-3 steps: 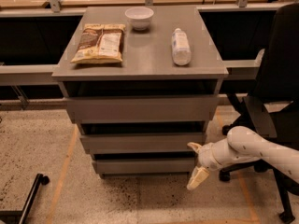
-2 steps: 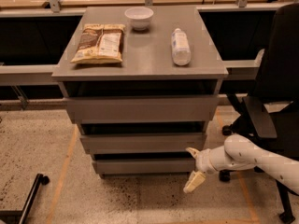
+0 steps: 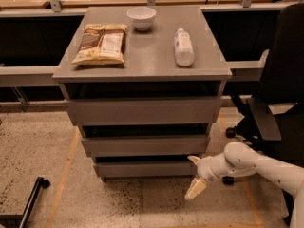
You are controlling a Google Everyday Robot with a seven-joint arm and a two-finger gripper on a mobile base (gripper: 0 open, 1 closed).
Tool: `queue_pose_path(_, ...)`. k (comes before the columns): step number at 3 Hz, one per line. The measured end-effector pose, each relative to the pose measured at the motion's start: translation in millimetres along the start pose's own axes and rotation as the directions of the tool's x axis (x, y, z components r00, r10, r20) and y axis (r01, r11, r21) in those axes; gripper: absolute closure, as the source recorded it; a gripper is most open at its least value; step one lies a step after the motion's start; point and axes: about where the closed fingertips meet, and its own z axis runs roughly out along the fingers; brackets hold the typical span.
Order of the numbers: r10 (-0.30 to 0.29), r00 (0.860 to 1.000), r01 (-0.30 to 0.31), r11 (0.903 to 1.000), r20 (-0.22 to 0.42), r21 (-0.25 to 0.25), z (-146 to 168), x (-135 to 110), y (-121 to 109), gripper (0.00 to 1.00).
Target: Open bottom drawer
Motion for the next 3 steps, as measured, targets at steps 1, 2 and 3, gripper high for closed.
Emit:
queue_pose_path(1,0.015,0.999,-0.016,0.9992,0.03,0.035,15,5,-2,0.0)
queue_pose_path(2,0.019,0.996,-0.024,0.9984,0.084,0.051,44,14,-11,0.0)
queue_pose_path(3,0.042,0.992,-0.048,0.9977,0.118,0.048,75,31,-25,0.0)
